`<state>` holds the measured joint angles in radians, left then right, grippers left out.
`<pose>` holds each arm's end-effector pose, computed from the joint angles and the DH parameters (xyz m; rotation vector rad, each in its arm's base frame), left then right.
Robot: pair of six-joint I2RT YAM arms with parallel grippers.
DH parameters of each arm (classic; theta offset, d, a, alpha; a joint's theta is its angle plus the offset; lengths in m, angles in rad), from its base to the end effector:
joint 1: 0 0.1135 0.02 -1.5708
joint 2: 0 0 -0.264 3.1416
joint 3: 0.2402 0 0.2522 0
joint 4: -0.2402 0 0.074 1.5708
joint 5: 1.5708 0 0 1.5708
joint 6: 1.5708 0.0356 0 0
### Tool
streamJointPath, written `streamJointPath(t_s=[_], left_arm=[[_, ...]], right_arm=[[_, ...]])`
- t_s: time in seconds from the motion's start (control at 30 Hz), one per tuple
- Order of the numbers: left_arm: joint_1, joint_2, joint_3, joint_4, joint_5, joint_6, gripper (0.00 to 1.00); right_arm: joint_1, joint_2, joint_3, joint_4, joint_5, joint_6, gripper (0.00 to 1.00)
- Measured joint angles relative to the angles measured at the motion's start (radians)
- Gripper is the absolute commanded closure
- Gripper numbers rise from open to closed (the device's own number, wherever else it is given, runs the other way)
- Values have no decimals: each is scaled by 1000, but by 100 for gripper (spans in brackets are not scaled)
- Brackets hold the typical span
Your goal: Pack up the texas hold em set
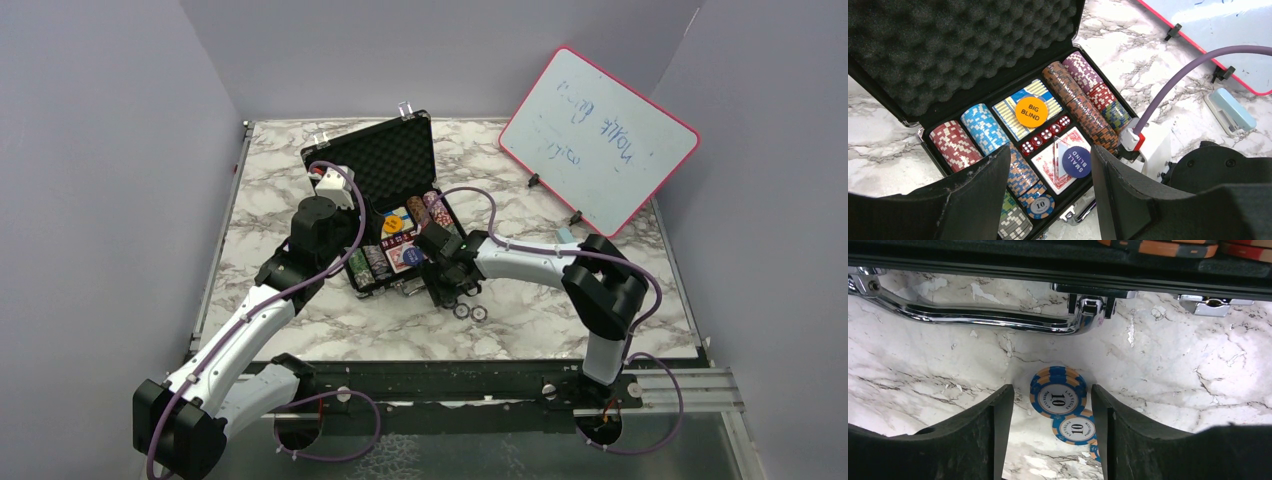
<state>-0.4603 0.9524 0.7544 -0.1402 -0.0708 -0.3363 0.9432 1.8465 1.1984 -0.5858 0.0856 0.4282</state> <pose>0.2002 -0.0965 0.3029 0.0715 1.9348 -0.4686 0.2136 0.2893 0.1642 -0.6982 2.7320 0.2102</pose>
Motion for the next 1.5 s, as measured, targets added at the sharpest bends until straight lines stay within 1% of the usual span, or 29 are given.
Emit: streamJointPath(t_s=[0.07, 0.2, 0.33, 0.5, 0.8, 0.9, 0.97, 1.03, 1.1, 1.23, 1.4, 1.5], left_arm=[[0, 0, 0, 0, 0, 0, 37], [0, 0, 0, 0, 0, 0, 37], [0, 0, 0, -2, 0, 0, 37], [0, 0, 0, -5, 0, 0, 37], [0, 2, 0, -5, -1, 0, 37], [0, 3, 0, -6, -1, 0, 37], [0, 3, 0, -6, -1, 0, 37], [0, 4, 0, -8, -2, 0, 37], [0, 4, 0, -12, -2, 0, 37], [0, 5, 0, -14, -2, 0, 37], [0, 7, 0, -16, 1, 0, 37], [0, 8, 0, -20, 8, 5, 37]], right_arm=[[0, -3, -1, -3, -3, -3, 35], [0, -16, -18, -8, -14, -23, 35], [2, -38, -47, -11, -30, -53, 35], [18, -39, -53, -10, -20, -76, 38], [26, 10, -2, -16, 19, -60, 51], [26, 28, 19, -14, 22, -48, 63], [26, 35, 26, -15, 24, -41, 74], [26, 37, 27, -16, 27, -34, 80], [25, 35, 26, -16, 30, -29, 82], [26, 18, 8, 4, 35, -16, 83], [26, -36, -54, 62, 48, 18, 83], [26, -96, -95, 68, 58, 53, 82]])
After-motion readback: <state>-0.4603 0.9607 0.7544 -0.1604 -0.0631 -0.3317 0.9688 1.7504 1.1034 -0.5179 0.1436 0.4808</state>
